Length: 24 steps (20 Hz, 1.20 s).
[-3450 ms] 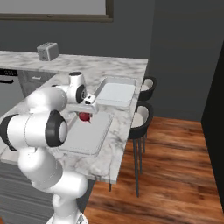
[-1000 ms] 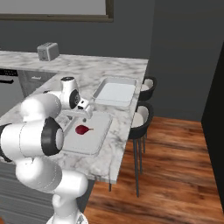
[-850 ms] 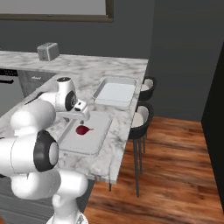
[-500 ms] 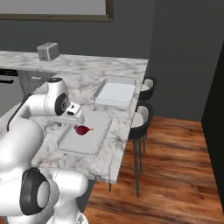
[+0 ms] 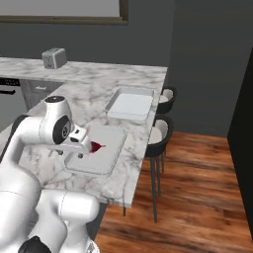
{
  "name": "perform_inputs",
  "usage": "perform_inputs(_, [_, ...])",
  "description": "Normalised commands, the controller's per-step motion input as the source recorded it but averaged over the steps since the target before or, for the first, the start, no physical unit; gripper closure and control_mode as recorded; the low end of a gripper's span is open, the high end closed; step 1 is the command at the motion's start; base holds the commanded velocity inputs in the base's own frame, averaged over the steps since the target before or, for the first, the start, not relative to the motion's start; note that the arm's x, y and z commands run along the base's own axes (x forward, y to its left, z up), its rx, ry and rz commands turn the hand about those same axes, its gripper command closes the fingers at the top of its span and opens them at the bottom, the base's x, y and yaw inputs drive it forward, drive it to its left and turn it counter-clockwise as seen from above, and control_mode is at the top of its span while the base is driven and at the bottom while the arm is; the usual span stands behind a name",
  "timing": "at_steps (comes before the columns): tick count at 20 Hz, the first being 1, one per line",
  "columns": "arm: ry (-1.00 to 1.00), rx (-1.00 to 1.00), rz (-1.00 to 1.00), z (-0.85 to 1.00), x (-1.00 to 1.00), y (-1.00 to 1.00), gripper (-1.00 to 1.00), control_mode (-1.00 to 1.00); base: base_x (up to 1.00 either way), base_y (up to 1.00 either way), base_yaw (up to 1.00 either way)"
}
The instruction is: Place the cold items (pear and peach) from the fridge in one tupperware on the dining counter. Place the warm items (hot dog and kebab skewer) in the stove area in another tupperware.
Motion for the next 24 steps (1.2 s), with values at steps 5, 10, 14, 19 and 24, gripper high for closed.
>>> perform_inputs(5, [0.00, 0.00, 0.00, -0.03, -0.12, -0.15, -1.00, -1.00, 0.00, 0.00, 0.00])
perform_inputs(10, [0.00, 0.00, 0.00, 0.00, 0.00, 0.00, -1.00, -1.00, 0.00, 0.00, 0.00])
perform_inputs(14, [0.00, 0.00, 0.00, 0.00, -0.01, 0.00, -1.00, 1.00, -0.33, 0.00, 0.00])
perform_inputs(19, [0.00, 0.00, 0.00, 0.00, 0.00, 0.00, -1.00, 1.00, -0.77, 0.38, 0.11])
perform_inputs(24, [0.00, 0.00, 0.00, 0.00, 0.00, 0.00, -1.00, 1.00, -0.45, 0.55, 0.80])
